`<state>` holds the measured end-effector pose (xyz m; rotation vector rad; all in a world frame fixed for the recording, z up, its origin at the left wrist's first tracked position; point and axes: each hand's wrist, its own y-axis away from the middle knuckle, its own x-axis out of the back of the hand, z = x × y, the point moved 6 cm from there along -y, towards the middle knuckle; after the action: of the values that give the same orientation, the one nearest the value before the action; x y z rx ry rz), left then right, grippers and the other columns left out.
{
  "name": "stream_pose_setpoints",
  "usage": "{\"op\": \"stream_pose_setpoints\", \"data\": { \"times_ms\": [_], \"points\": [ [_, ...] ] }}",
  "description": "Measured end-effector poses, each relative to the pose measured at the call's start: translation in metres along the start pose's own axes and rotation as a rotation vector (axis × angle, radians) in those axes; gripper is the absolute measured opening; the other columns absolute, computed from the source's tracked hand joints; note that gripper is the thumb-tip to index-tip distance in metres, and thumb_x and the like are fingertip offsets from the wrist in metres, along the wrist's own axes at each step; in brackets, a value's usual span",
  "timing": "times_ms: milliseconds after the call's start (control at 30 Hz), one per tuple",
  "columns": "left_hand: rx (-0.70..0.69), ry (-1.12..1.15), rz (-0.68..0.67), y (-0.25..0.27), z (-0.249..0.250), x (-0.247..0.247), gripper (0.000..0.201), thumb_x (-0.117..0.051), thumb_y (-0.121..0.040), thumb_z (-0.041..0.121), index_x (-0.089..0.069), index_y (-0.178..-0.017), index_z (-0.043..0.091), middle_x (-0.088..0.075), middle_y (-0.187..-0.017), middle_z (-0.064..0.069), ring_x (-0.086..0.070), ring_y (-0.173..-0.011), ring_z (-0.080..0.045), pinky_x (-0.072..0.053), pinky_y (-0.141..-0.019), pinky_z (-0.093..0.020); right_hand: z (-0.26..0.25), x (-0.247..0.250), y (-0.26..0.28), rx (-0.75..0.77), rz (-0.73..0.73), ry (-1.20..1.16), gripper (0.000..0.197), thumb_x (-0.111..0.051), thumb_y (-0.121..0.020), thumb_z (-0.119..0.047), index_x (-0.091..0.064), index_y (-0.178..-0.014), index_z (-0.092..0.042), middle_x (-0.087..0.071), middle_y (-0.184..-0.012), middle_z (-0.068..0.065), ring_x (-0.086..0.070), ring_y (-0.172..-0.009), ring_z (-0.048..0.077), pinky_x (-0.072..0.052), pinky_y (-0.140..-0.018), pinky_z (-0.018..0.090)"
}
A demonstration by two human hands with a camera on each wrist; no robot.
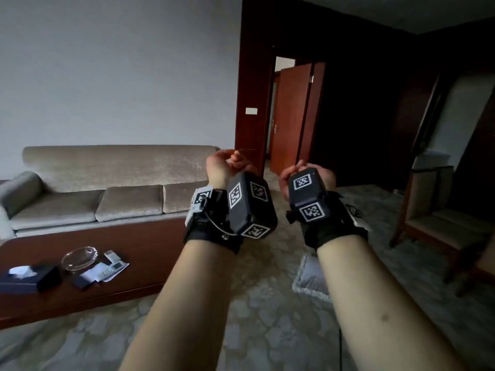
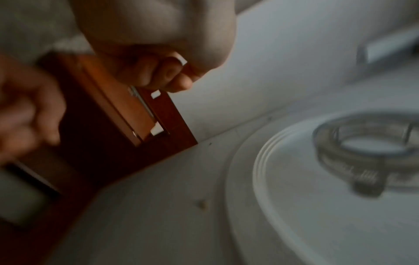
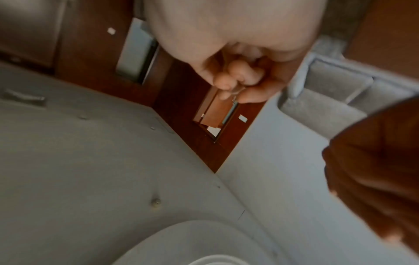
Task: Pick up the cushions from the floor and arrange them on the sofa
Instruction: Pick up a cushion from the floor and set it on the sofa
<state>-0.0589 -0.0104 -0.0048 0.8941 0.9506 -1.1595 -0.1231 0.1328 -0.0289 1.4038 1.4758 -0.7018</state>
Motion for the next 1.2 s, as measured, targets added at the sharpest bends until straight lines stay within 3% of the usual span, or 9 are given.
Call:
{"op": "stream_pose_setpoints", "data": {
  "times_ms": [100, 200, 300, 433, 567, 633, 733, 1100, 1200],
  "points": [
    [0.016, -0.264, 0.102, -0.051, -0.015, 0.017, 0.038, -0.033, -0.093, 0.014, -0.032, -0.056, 0.016, -0.034, -0.034, 0.005, -0.027, -0.030, -0.006, -0.016, -0.051, -0.015, -0.031, 0.023, -0.042, 0.042, 0.078, 0.130, 0.042, -0.039, -0.094, -0.011, -0.051, -0.055, -0.003, -0.041, -0.038, 0.000, -0.032, -0.046, 0.012, -0.037, -0.054, 0.022],
    [0.013, -0.326, 0.125, -0.108, -0.036, 0.031, 0.031, -0.032, -0.093, 0.017, -0.028, -0.063, 0.019, -0.033, -0.036, 0.003, -0.029, -0.030, -0.008, -0.016, -0.054, -0.016, -0.065, 0.046, -0.077, 0.076, 0.125, 0.247, 0.035, -0.036, -0.098, -0.012, -0.046, -0.064, -0.006, -0.033, -0.029, -0.002, -0.026, -0.023, 0.010, -0.034, -0.037, 0.012],
    [0.088, -0.390, 0.132, -0.172, -0.067, 0.031, 0.034, -0.029, -0.095, 0.012, -0.029, -0.061, 0.018, -0.034, -0.031, 0.004, -0.031, -0.024, -0.006, -0.020, -0.049, -0.016, -0.095, 0.068, -0.132, 0.063, 0.205, 0.346, 0.033, -0.036, -0.097, -0.013, -0.045, -0.066, -0.008, -0.032, -0.029, -0.003, -0.022, -0.019, 0.009, -0.035, -0.034, 0.007],
    [0.190, -0.664, 0.123, -0.249, -0.116, 0.021, 0.012, -0.040, -0.067, 0.008, -0.035, -0.059, 0.014, -0.037, -0.033, 0.001, -0.031, -0.052, -0.007, -0.024, -0.055, -0.020, -0.131, 0.097, -0.215, 0.059, 0.281, 0.429, 0.031, -0.035, -0.094, -0.013, -0.045, -0.065, -0.010, -0.033, -0.029, -0.006, -0.022, -0.018, 0.008, -0.037, -0.035, 0.008],
    [0.041, -0.667, 0.219, -0.322, -0.160, 0.020, 0.033, -0.029, -0.098, 0.005, -0.034, -0.065, 0.013, -0.044, -0.029, 0.003, -0.042, -0.045, -0.010, -0.032, -0.051, -0.019, -0.164, 0.118, -0.285, 0.030, 0.334, 0.530, 0.030, -0.035, -0.094, -0.012, -0.048, -0.067, -0.009, -0.036, -0.029, -0.006, -0.024, -0.020, 0.007, -0.038, -0.041, 0.015],
    [0.093, -0.654, 0.220, -0.361, -0.185, 0.017, 0.041, -0.026, -0.100, 0.007, -0.035, -0.060, 0.013, -0.037, -0.024, 0.003, -0.038, -0.025, -0.007, -0.030, -0.041, -0.016, -0.185, 0.127, -0.319, 0.015, 0.342, 0.548, 0.029, -0.037, -0.093, -0.012, -0.050, -0.067, -0.009, -0.037, -0.030, -0.006, -0.025, -0.021, 0.008, -0.039, -0.047, 0.020],
    [0.156, -0.557, 0.245, -0.423, -0.222, 0.014, 0.055, -0.026, -0.095, 0.004, -0.033, -0.041, 0.013, -0.026, -0.028, 0.002, -0.025, -0.018, -0.008, -0.020, -0.033, -0.008, -0.221, 0.142, -0.374, 0.001, 0.350, 0.552, 0.030, -0.039, -0.093, -0.012, -0.050, -0.065, -0.009, -0.039, -0.031, -0.006, -0.026, -0.023, 0.008, -0.040, -0.049, 0.021],
    [0.050, -0.659, 0.470, -0.604, -0.376, 0.029, 0.037, -0.027, -0.100, 0.006, -0.034, -0.065, 0.012, -0.040, -0.022, 0.005, -0.038, -0.017, -0.004, -0.029, -0.027, -0.009, -0.347, 0.244, -0.597, -0.156, 0.410, 0.619, 0.027, -0.038, -0.094, -0.009, -0.048, -0.068, -0.008, -0.038, -0.030, -0.003, -0.027, -0.020, 0.008, -0.041, -0.047, 0.020],
    [0.094, -0.456, 0.579, -0.655, -0.418, 0.043, 0.038, -0.029, -0.098, 0.003, -0.033, -0.062, 0.013, -0.038, -0.025, -0.001, -0.033, -0.017, -0.008, -0.023, -0.028, -0.006, -0.376, 0.266, -0.664, -0.189, 0.426, 0.654, 0.028, -0.038, -0.093, -0.010, -0.046, -0.066, -0.009, -0.038, -0.031, -0.004, -0.026, -0.022, 0.008, -0.039, -0.050, 0.021]
  ]
}}
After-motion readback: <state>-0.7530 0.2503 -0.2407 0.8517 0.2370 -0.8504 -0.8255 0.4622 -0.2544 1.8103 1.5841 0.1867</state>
